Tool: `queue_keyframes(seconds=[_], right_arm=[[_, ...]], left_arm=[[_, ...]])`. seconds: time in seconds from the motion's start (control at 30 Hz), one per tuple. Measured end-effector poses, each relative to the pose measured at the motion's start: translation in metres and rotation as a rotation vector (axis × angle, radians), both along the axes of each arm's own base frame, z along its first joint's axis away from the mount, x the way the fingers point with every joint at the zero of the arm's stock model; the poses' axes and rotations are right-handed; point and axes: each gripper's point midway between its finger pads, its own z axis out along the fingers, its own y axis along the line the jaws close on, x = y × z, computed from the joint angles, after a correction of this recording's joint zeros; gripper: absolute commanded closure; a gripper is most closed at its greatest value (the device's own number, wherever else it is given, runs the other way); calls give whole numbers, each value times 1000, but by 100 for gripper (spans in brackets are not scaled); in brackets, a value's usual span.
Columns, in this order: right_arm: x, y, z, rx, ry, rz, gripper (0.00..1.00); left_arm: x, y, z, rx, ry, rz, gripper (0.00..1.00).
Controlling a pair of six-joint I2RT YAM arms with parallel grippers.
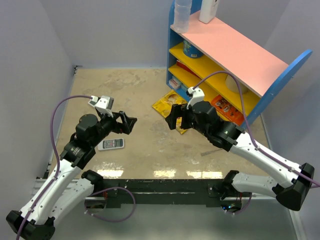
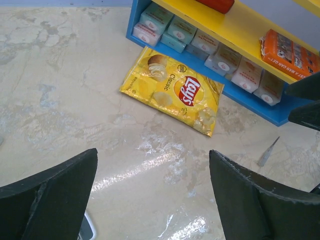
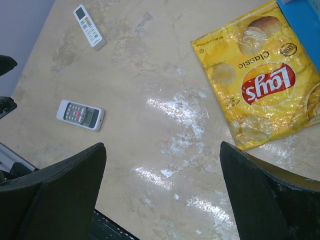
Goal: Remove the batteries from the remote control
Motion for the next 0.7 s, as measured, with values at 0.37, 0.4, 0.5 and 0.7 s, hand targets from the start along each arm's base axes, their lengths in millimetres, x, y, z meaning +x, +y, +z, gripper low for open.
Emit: queue_keyframes(seconds=[0.37, 0.4, 0.5, 0.7], right_arm=[[0, -3, 5, 6, -14, -8, 2], [0, -4, 5, 0, -17, -11, 2], [1, -8, 5, -15, -26, -20, 3], [-5, -12, 14, 4, -56, 1, 7]], left_arm=[[15, 23, -9, 11, 43, 173, 5], [19, 30, -12, 23, 64, 225, 5], [36, 53, -17, 77, 136, 389, 5], [91, 116, -15, 148, 244, 699, 10]])
